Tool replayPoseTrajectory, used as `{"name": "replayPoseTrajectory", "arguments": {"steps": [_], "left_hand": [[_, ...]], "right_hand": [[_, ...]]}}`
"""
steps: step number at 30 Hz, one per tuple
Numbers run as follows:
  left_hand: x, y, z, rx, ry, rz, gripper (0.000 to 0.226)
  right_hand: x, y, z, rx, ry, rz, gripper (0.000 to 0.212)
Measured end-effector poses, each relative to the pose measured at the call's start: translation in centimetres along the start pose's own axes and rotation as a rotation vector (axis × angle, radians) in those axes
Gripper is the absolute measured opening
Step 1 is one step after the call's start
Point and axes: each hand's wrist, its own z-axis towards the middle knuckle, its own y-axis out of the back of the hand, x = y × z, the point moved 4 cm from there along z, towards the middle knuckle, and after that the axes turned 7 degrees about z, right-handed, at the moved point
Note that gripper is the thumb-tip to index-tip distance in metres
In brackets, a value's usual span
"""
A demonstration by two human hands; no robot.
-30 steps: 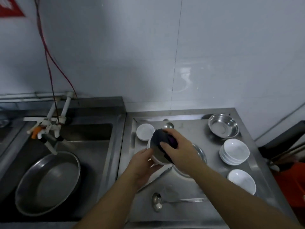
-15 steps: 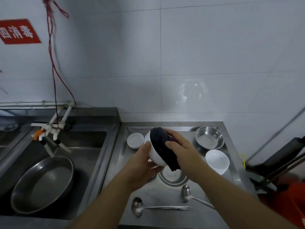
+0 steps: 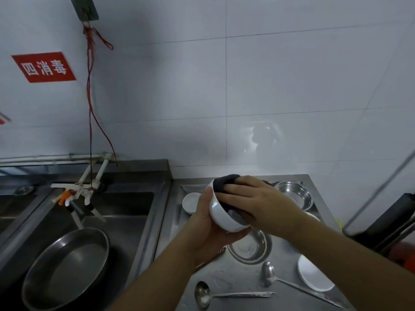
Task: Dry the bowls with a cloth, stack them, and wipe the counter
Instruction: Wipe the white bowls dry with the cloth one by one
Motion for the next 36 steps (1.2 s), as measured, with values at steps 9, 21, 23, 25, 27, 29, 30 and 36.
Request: {"name": "replayPoseTrajectory", "arguments": {"steps": [9, 21, 23, 25, 27, 29, 30, 36], "left_hand": [[-4.9, 3.1, -2.5, -0.125, -0.152, 0.304, 0.08], [-5.4, 3.3, -3.1, 0.133, -0.157, 0.474, 0.101], [-5.5, 2.6, -3.1, 0.166, -0.18, 0.429, 0.107], [-5.7, 2.2, -3.2, 0.127, -0.205, 0.367, 0.109], [-5.9, 1.8, -3.3, 0.097, -0.217, 0.316, 0.111], [-5.7, 1.4, -3.1, 0.064, -0.214, 0.291, 0.112], [-5.7, 1.2, -3.0, 0.05, -0.21, 0.271, 0.112], [-6.8, 2.2, -2.8, 0.004, -0.218, 0.301, 0.095]], "right_hand": [[2.2, -1.1, 5.9, 0.394, -0.517, 0.152, 0.032], [4.1, -1.9, 2.6, 0.0, -1.332, 1.761, 0.032], [5.0, -2.2, 3.4, -0.221, -1.274, 1.967, 0.027], [5.3, -2.3, 4.3, -0.43, -1.2, 1.991, 0.023], [4.9, -2.1, 4.7, -0.589, -1.153, 1.664, 0.017], [4.3, -1.3, 4.8, -0.561, -1.058, 1.08, 0.01], [4.1, -0.9, 4.9, -0.514, -0.954, 0.818, 0.009], [2.2, -0.3, 4.9, 0.073, -0.479, 0.117, 0.048]]}}
